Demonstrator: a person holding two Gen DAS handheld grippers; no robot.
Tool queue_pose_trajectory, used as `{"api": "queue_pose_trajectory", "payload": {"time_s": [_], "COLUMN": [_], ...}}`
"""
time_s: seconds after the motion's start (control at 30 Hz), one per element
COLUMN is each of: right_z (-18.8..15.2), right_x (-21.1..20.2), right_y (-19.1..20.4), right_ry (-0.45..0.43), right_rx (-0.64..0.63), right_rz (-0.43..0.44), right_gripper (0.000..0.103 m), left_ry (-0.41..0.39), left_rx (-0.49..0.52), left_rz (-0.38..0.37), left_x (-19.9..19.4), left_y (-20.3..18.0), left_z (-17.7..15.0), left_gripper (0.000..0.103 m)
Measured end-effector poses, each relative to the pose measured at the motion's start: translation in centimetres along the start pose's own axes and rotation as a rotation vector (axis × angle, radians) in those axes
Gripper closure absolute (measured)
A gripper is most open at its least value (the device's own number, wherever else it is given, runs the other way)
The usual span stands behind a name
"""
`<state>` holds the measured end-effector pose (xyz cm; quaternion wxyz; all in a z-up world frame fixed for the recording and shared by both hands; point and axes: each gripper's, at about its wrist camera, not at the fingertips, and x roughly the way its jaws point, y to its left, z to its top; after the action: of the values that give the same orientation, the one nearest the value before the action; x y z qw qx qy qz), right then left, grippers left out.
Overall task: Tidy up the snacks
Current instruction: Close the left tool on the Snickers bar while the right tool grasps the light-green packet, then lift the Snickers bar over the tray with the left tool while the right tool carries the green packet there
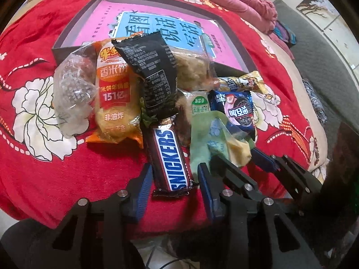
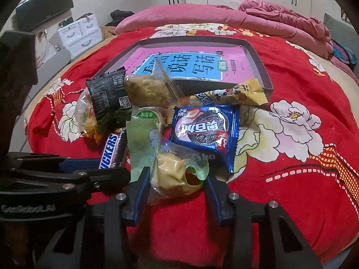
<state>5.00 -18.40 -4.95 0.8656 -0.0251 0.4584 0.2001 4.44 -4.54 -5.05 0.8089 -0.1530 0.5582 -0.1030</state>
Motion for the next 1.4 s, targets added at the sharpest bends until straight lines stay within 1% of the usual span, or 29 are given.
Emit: {"api": "queue_pose_trajectory", "payload": {"time_s": [0.03, 0.1, 0.17, 0.3, 0.43, 0.57, 0.8, 0.9, 1.17, 1.27, 1.4], "right_z": [-0.1, -0.3, -0.4, -0.5, -0.4, -0.2, 0.3, 0.4, 0.5, 0.5, 1.1], "right_x": [-0.1, -0.5, -0.9, -1.9, -2.8, -3.5, -4.3, -4.5, -4.8, -5.2, -5.8], "right_y": [-0.1, -0.2, -0.4, -1.3, -2.5, -3.4, -4.0, -4.3, -5.4, -5.7, -6.2], "right_ry": [0.001, -0.002, -0.008, -0.028, -0.062, -0.092, -0.129, -0.135, -0.146, -0.162, -0.194], "right_rx": [0.001, 0.008, 0.015, 0.045, 0.091, 0.124, 0.145, 0.159, 0.202, 0.211, 0.227], "right_rz": [0.001, 0.009, 0.009, -0.009, -0.014, -0.016, -0.019, -0.019, -0.018, -0.023, -0.02], "right_gripper": [0.057, 0.058, 0.058, 0.058, 0.058, 0.058, 0.058, 0.058, 0.057, 0.058, 0.057], "left_ry": [0.0, 0.0, 0.0, 0.001, 0.003, 0.002, 0.01, 0.019, 0.01, -0.013, -0.084], "left_rx": [-0.006, -0.016, -0.013, -0.017, 0.012, 0.029, 0.048, 0.05, 0.09, 0.112, 0.158], "left_rz": [0.005, 0.004, 0.01, -0.007, 0.002, -0.012, -0.068, -0.082, -0.114, -0.119, -0.109], "left_x": [0.1, 0.2, 0.2, 0.1, 0.0, -0.4, -1.1, -1.0, -1.7, -2.3, -3.8], "left_y": [0.0, 0.1, 0.2, 0.6, 0.3, 0.0, -0.9, -1.4, -2.9, -3.4, -4.2], "left_z": [0.0, 0.0, 0.1, 0.0, -0.4, -0.8, -1.5, -1.7, -2.3, -2.4, -2.2], "left_gripper": [0.066, 0.068, 0.073, 0.073, 0.073, 0.073, 0.073, 0.073, 0.073, 0.073, 0.073]}}
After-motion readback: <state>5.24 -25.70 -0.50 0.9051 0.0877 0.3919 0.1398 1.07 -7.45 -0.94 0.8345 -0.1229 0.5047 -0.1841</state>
